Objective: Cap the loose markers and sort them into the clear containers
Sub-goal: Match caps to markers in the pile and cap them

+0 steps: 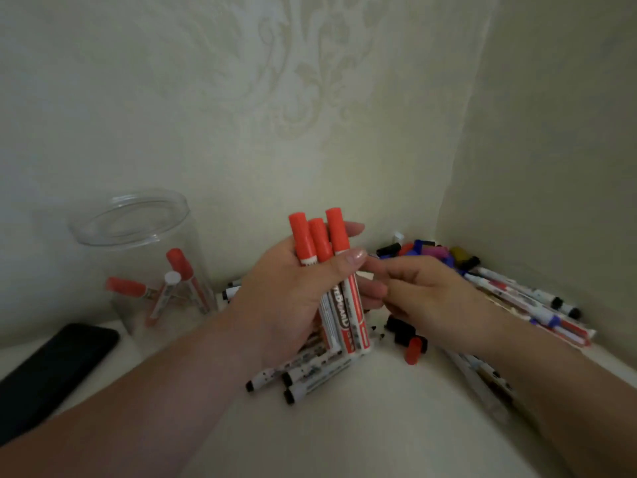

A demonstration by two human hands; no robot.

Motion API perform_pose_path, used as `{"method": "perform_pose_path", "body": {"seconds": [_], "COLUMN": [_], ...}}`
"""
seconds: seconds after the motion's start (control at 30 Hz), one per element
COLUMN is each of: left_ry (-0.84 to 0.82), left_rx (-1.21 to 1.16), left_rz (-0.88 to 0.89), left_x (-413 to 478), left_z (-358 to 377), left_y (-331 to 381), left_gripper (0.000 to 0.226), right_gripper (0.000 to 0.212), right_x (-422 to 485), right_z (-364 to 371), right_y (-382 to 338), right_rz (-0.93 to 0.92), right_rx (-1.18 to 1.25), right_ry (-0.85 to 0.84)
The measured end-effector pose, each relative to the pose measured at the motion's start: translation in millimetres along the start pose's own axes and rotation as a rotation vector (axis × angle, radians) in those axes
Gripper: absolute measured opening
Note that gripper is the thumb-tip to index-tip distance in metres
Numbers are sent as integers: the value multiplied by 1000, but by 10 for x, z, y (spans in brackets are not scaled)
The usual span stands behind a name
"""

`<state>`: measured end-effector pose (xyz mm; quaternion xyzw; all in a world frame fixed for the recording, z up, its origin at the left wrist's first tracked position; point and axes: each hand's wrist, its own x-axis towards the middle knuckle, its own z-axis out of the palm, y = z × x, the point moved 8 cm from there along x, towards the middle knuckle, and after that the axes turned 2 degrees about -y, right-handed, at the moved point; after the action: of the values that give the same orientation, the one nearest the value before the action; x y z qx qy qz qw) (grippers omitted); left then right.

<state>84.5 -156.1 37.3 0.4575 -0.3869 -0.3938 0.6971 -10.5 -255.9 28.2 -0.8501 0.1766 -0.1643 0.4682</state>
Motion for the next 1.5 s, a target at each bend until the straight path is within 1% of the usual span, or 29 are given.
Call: {"method": "perform_pose_path", "body": {"seconds": [0.07,0.13,0.17,0.3,0.37,0.47,0.57,0.63,0.73,0.83,0.97,1.03,1.1,1.2,1.3,1.33,1.4,1.43,1.5], "left_ry": [-8,5,26,154,197,217,212,229,289,336,392,401,408,466,558,548,447,370,203], "left_rx": [36,111,149,304,324,207,48,37,190,346,470,525,587,692,808,823,838,836,815], "left_rz": [1,51,95,267,292,290,302,334,337,268,238,249,272,368,612,701,839,862,784], "left_x": [4,-31,-59,-194,-233,-239,-228,-227,-208,-178,-158,-156,-166,-220,-375,-449,-568,-593,-522], "left_z": [-60,-191,-289,-828,-1060,-1253,-1366,-1448,-1516,-1529,-1589,-1593,-1581,-1532,-1286,-1124,-743,-557,-249], "left_y": [173,450,634,1514,1819,1991,2044,2087,2046,1880,1781,1789,1816,1909,2041,2041,1922,1795,1407], "left_gripper": [36,33,32,30,28,22,19,20,25,38,47,46,39,28,19,18,17,16,14], "right_gripper": [25,21,20,11,14,16,27,29,29,28,25,23,25,23,19,18,16,15,13], "right_x": [-31,-74,-93,-115,-96,-99,-119,-126,-128,-118,-133,-138,-139,-134,-135,-134,-127,-118,-100], "right_z": [72,111,156,321,378,429,438,446,470,471,493,484,461,448,444,441,435,435,418], "right_y": [-35,-64,-79,-82,-110,-139,-147,-143,-151,-144,-178,-196,-201,-189,-190,-194,-203,-197,-194], "right_rz": [-14,-16,-22,-26,-59,-75,-77,-72,-72,-72,-98,-99,-106,-96,-102,-100,-78,-61,-49], "right_rx": [-122,-161,-211,-601,-661,-677,-665,-672,-687,-684,-692,-694,-691,-695,-684,-671,-654,-661,-671], "right_ry": [16,33,17,-18,-19,-45,-58,-62,-65,-35,-29,-33,-21,-30,-25,-19,-15,-19,-10]}}
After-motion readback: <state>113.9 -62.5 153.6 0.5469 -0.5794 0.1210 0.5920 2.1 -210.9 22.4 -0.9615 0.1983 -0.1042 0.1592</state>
